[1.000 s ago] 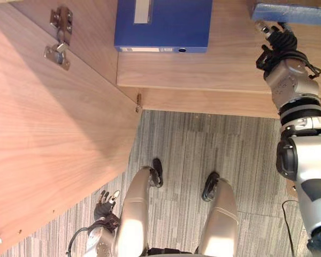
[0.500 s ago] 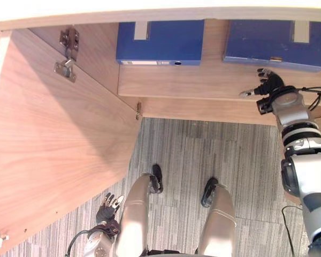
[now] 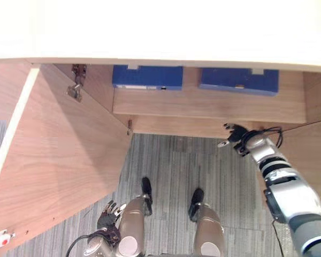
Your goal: Walk over to the cabinet, pick up the folder, carry it to the office cabinet, place the folder inside the office cabinet, then close the office cabinet door
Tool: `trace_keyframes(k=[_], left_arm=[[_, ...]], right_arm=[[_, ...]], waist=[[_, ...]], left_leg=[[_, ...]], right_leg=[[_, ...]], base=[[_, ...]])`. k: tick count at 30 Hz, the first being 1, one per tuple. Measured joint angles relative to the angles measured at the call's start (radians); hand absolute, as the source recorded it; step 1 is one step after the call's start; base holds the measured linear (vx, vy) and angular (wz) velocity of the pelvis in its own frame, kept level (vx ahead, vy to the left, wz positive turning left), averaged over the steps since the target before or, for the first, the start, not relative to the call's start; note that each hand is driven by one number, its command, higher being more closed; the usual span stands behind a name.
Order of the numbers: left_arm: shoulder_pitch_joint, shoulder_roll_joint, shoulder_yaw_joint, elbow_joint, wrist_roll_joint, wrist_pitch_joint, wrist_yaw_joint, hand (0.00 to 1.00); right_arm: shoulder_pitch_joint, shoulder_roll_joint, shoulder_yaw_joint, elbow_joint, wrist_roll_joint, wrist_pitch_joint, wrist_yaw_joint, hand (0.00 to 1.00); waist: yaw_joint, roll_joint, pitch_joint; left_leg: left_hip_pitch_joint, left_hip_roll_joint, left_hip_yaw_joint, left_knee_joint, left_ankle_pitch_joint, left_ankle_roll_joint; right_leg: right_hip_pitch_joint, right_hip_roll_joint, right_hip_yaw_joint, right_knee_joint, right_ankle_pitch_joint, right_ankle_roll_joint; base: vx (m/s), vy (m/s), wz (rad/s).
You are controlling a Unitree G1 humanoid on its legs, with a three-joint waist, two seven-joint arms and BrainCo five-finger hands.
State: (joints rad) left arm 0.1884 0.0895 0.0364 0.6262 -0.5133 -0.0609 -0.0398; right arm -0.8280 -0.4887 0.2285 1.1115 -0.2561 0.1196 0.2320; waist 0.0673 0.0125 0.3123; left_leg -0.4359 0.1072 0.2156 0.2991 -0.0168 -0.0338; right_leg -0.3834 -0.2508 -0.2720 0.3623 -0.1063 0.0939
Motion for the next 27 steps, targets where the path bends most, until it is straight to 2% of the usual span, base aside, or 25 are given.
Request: trace_keyframes(k=[2, 4, 6, 7, 8, 10, 12, 14, 16, 19, 20, 21, 22, 24, 27], left_arm=[[0.007, -0.001, 0.020, 0.011, 0.030, 0.006, 0.000, 0.00], [0.014, -0.009, 0.029, 0.012, 0.049, 0.008, 0.000, 0.00], [0.012, -0.023, 0.029, 0.013, 0.085, 0.012, 0.000, 0.00], [0.008, -0.026, 0.029, 0.013, 0.089, 0.012, 0.001, 0.00], [-0.007, -0.032, 0.028, 0.036, 0.108, 0.012, 0.003, 0.00], [-0.021, -0.036, 0.029, 0.066, 0.148, 0.012, 0.020, 0.00], [-0.043, -0.052, 0.032, 0.095, 0.237, 0.009, 0.051, 0.00], [-0.055, -0.075, 0.043, 0.112, 0.289, 0.003, 0.071, 0.00], [-0.058, -0.090, 0.068, 0.122, 0.319, 0.002, 0.079, 0.00], [-0.066, -0.113, 0.169, 0.160, 0.334, -0.008, 0.083, 0.00], [-0.065, -0.118, 0.231, 0.194, 0.347, -0.008, 0.087, 0.00], [-0.066, -0.118, 0.251, 0.209, 0.348, -0.008, 0.090, 0.00], [-0.066, -0.119, 0.300, 0.247, 0.348, -0.007, 0.092, 0.00], [-0.065, -0.123, 0.362, 0.288, 0.348, -0.006, 0.093, 0.00], [-0.063, -0.134, 0.428, 0.319, 0.343, -0.006, 0.095, 0.00]], right_arm=[[0.046, 0.078, -0.058, 0.001, 0.006, 0.000, -0.005, 0.00], [0.092, 0.125, -0.109, 0.000, 0.022, 0.000, -0.012, 0.00], [0.155, 0.193, -0.214, -0.004, 0.035, 0.000, -0.057, 0.00], [0.175, 0.209, -0.243, -0.013, 0.033, 0.000, -0.075, 0.00], [0.246, 0.257, -0.302, -0.047, 0.010, -0.002, -0.135, 0.00], [0.330, 0.318, -0.340, -0.081, -0.006, -0.004, -0.218, 0.00], [0.465, 0.417, -0.405, -0.107, 0.002, -0.019, -0.307, 0.00], [0.570, 0.482, -0.424, -0.105, 0.023, -0.022, -0.322, 0.00], [0.667, 0.535, -0.423, -0.097, 0.019, -0.022, -0.305, 0.00], [0.798, 0.558, -0.404, -0.098, 0.032, -0.024, -0.253, 0.00], [0.803, 0.559, -0.415, -0.098, 0.094, -0.039, -0.252, 0.00], [0.808, 0.560, -0.429, -0.097, 0.125, -0.043, -0.252, 0.00], [0.819, 0.560, -0.459, -0.098, 0.215, -0.060, -0.255, 0.00], [0.830, 0.557, -0.511, -0.095, 0.315, -0.076, -0.259, 0.00], [0.836, 0.557, -0.524, -0.090, 0.314, -0.077, -0.256, 0.00]], waist=[[0.000, -0.024, -0.038], [0.001, -0.032, -0.074], [-0.001, -0.030, -0.107], [-0.005, -0.030, -0.110], [-0.005, -0.029, -0.128], [-0.006, -0.032, -0.151], [-0.009, -0.032, -0.176], [-0.010, -0.034, -0.182], [-0.019, -0.034, -0.184], [-0.017, -0.027, -0.189], [-0.018, -0.021, -0.200], [-0.021, -0.018, -0.203], [-0.024, -0.014, -0.213], [-0.022, -0.010, -0.226], [-0.020, -0.012, -0.251]], left_leg=[[0.071, 0.008, -0.003, -0.121, 0.063, -0.022], [0.105, 0.011, -0.011, -0.186, 0.098, -0.035], [0.159, 0.011, -0.027, -0.261, 0.144, -0.055], [0.169, 0.011, -0.032, -0.267, 0.148, -0.057], [0.189, 0.016, -0.045, -0.273, 0.149, -0.058], [0.211, 0.019, -0.048, -0.281, 0.149, -0.058], [0.251, 0.018, -0.043, -0.291, 0.148, -0.059], [0.285, 0.018, -0.042, -0.293, 0.144, -0.063], [0.304, 0.022, -0.040, -0.261, 0.125, -0.070], [0.301, 0.063, -0.003, -0.095, 0.025, -0.061], [0.298, 0.093, 0.026, -0.031, -0.021, -0.065], [0.297, 0.102, 0.029, -0.011, -0.035, -0.068], [0.295, 0.125, 0.039, 0.037, -0.075, -0.066], [0.285, 0.105, -0.036, 0.082, -0.129, -0.070], [0.282, 0.038, -0.118, 0.094, -0.177, -0.052]], right_leg=[[0.053, 0.031, -0.026, -0.076, 0.028, -0.011], [0.076, 0.043, -0.052, -0.097, 0.031, -0.013], [0.119, 0.050, -0.089, -0.114, 0.031, -0.013], [0.132, 0.052, -0.095, -0.119, 0.031, -0.013], [0.168, 0.062, -0.113, -0.140, 0.034, -0.013], [0.200, 0.071, -0.120, -0.166, 0.042, -0.014], [0.242, 0.076, -0.117, -0.188, 0.050, -0.015], [0.278, 0.076, -0.117, -0.191, 0.049, -0.014], [0.308, 0.078, -0.113, -0.192, 0.049, -0.014], [0.337, 0.098, -0.062, -0.191, 0.044, -0.018], [0.337, 0.120, -0.021, -0.193, 0.041, -0.023], [0.338, 0.128, -0.009, -0.193, 0.043, -0.024], [0.337, 0.146, 0.025, -0.198, 0.045, -0.027], [0.324, 0.160, 0.068, -0.200, 0.048, -0.031], [0.284, 0.165, 0.150, -0.200, 0.049, -0.032]], base=[[0.07, -0.094, 0.00], [0.06, -0.089, 0.17], [0.06, -0.108, 0.26], [0.03, -0.079, 0.27], [0.03, -0.053, 0.23], [0.01, -0.022, 0.09], [0.01, -0.012, -0.05], [0.00, -0.003, -0.02], [-0.05, -0.019, -0.07], [-0.11, -0.014, -0.51], [-0.14, 0.003, -0.94], [-0.12, 0.013, -0.98], [-0.11, 0.040, -0.77], [-0.09, 0.073, -0.74], [-0.03, 0.159, -0.77]])
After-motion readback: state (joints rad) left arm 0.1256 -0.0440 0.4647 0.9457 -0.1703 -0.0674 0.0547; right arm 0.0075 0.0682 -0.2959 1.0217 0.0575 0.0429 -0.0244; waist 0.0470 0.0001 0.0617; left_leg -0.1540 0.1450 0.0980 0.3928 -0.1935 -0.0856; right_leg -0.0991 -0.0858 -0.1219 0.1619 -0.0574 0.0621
